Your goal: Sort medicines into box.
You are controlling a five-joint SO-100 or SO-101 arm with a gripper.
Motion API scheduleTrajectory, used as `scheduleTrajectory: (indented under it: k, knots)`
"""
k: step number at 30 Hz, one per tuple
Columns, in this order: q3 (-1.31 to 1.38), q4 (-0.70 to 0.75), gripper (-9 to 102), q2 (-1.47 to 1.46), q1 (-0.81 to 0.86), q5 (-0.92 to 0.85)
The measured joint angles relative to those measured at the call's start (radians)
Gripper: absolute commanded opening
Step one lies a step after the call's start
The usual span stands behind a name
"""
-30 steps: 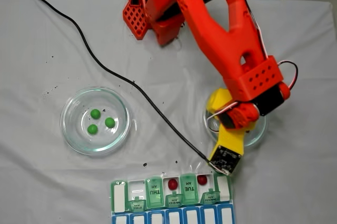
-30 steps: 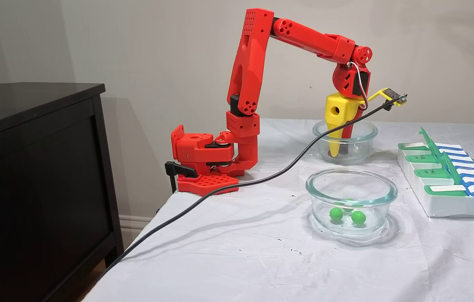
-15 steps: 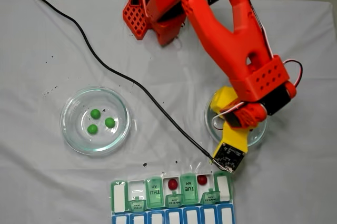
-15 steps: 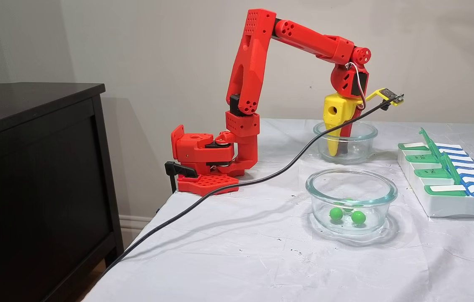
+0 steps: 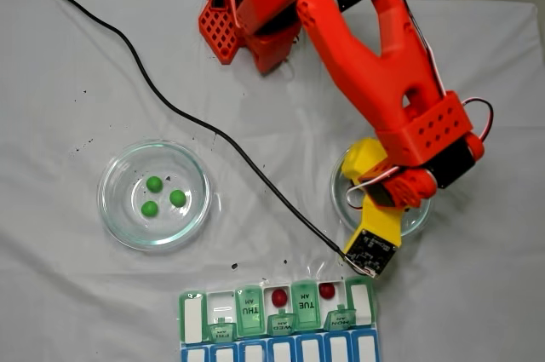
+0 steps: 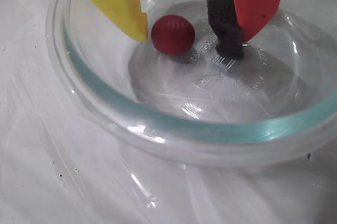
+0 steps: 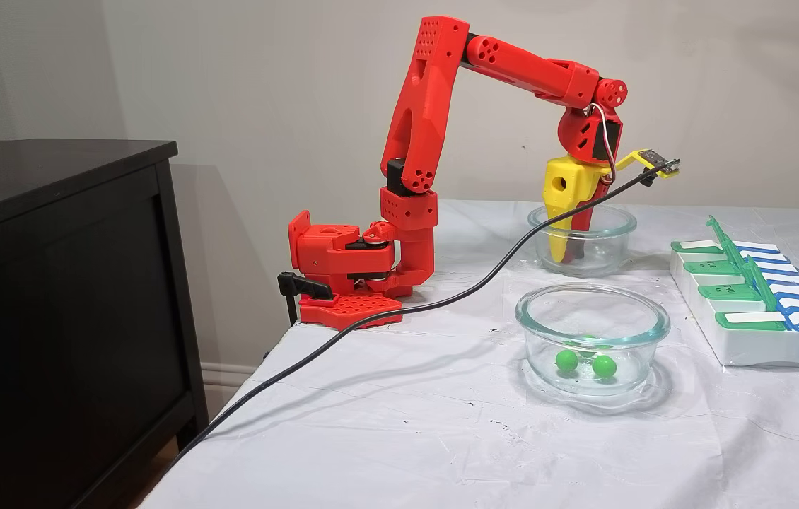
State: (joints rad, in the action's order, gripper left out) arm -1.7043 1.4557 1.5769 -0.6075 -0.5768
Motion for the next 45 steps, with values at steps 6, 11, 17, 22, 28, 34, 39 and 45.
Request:
scheduleTrajectory:
  k: [6,11,17,22,28,34,39,45]
  knots:
    - [0.000,-0.021,22,0.000,-0.002,0.003]
    - [-0.054,-0.089,22,0.023,-0.002,0.020]
    - [-0.074,-0.133,20,0.041,-0.003,0.020]
    - [-0.075,-0.152,9,0.041,-0.003,0.020]
    - [-0.086,-0.147,0,0.041,-0.003,0.020]
    - [-0.069,-0.107,0,0.032,-0.009,0.063]
    - [-0.018,-0.069,0,0.086,0.032,0.135]
    - [0.037,-0.034,0,0.244,0.152,0.186]
